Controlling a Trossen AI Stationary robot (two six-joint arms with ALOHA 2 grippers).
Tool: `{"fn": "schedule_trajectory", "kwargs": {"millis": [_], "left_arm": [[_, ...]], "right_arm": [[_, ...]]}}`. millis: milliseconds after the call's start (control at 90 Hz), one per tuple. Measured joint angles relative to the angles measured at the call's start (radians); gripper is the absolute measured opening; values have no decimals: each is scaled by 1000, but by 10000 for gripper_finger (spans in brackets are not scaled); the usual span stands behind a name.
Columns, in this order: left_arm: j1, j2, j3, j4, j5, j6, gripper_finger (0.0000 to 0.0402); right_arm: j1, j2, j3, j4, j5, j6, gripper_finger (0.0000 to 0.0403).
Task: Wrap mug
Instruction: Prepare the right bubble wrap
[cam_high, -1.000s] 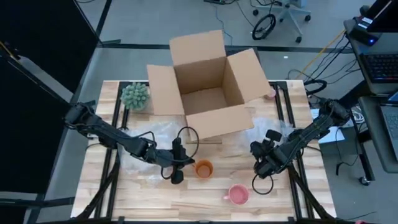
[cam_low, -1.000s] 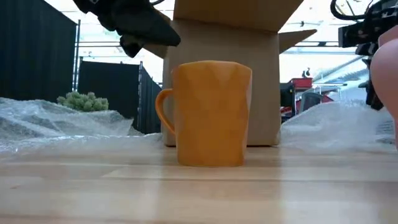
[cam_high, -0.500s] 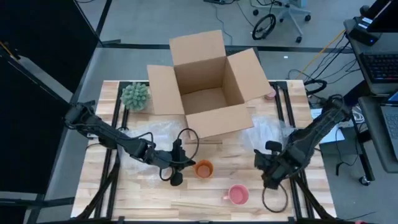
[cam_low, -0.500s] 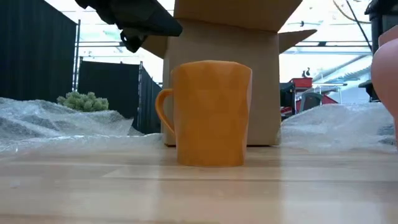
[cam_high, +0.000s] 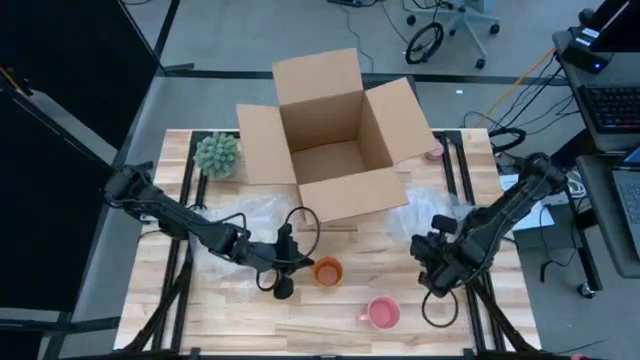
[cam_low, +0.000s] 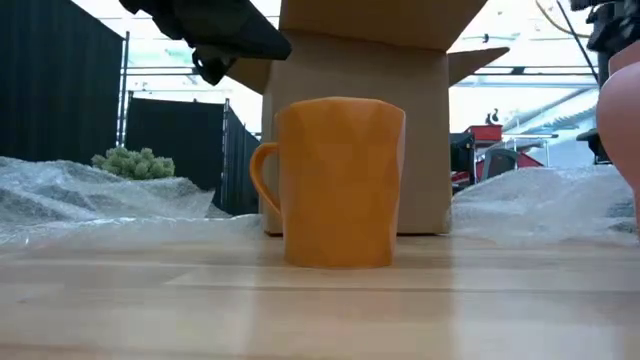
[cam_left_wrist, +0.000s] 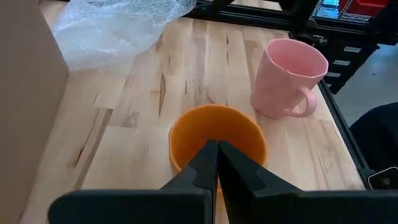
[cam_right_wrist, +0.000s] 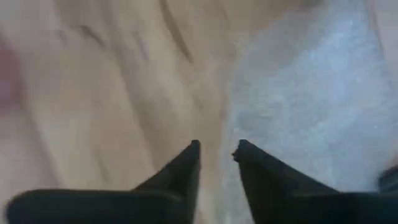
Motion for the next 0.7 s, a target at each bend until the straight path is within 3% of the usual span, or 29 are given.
{"fn": "schedule_trajectory", "kwargs": {"millis": [189, 333, 556, 700], "left_arm": [[0, 0, 0, 1, 0, 0, 0], [0, 0, 0, 1, 0, 7, 0], [0, 0, 0, 0, 0, 7, 0], [0, 0, 0, 0, 0, 8, 0]], "right_arm": [[-82, 0, -81, 35, -6, 16, 254], [-148, 0, -121, 49, -2, 21, 299], [-232, 0, -238, 185, -5, -1, 297], [-271, 0, -284, 218, -5, -5, 236]]}}
